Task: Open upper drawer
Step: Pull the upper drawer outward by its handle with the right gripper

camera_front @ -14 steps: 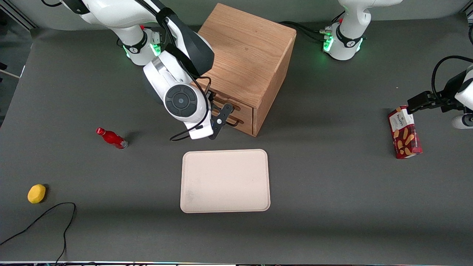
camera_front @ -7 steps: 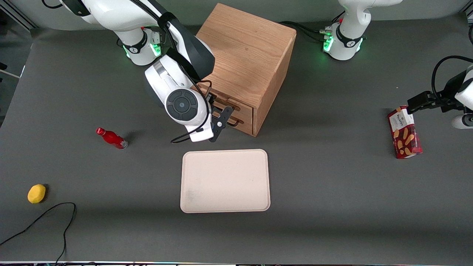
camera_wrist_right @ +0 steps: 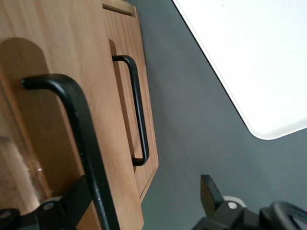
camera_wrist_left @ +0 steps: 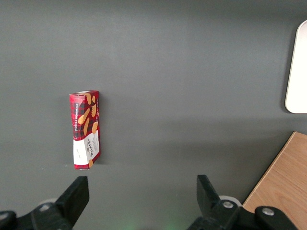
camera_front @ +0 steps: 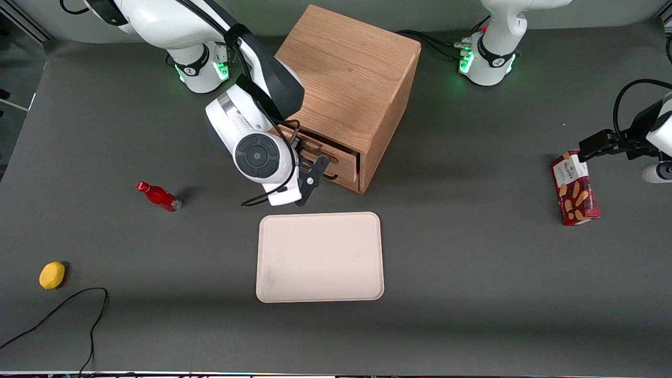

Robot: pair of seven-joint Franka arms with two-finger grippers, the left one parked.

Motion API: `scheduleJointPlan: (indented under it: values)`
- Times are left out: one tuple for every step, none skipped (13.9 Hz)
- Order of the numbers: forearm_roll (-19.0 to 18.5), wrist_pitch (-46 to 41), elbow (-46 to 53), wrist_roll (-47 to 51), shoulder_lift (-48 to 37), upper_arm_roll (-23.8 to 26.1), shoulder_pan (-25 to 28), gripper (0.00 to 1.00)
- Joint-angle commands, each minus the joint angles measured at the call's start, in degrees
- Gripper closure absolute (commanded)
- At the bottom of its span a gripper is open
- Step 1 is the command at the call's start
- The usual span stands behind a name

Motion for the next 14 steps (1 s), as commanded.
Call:
scheduleJointPlan:
  values:
    - [1.0, -0.4, 1.6, -1.5, 1.0, -0.2, -0.5, 0.0]
    - [1.0, -0.2, 1.6, -1.5, 1.0, -0.3, -0.6, 0.0]
    - [1.0, 0.5, 1.5, -1.5, 1.0, -0.3, -0.9, 0.0]
    - [1.0, 0.8, 1.6, -1.5, 1.0, -0.3, -0.9, 0.0]
    - [0.9, 0.9, 1.6, -1.5, 1.0, -0.5, -1.0, 0.0]
    - [0.9, 1.0, 1.6, -1.6, 1.0, -0.5, -1.0, 0.0]
    - [0.9, 1.3, 1.6, -1.5, 1.0, -0.5, -1.2, 0.0]
    - [0.9, 1.7, 1.6, -1.6, 1.0, -0.5, -1.4, 0.0]
    - [0.9, 1.7, 1.6, -1.6, 1.0, -0.5, -1.7, 0.0]
    - [0.8, 1.8, 1.7, -1.5, 1.3, -0.5, -1.7, 0.0]
    - [0.8, 2.3, 1.8, -1.6, 1.6, -0.5, -1.8, 0.0]
    - [0.8, 2.9, 1.8, -1.9, 1.6, -0.6, -1.8, 0.0]
    - [0.8, 3.0, 1.8, -3.1, 1.6, -0.6, -1.8, 0.0]
    - [0.8, 3.2, 1.9, -4.3, 1.7, -0.6, -1.8, 0.0]
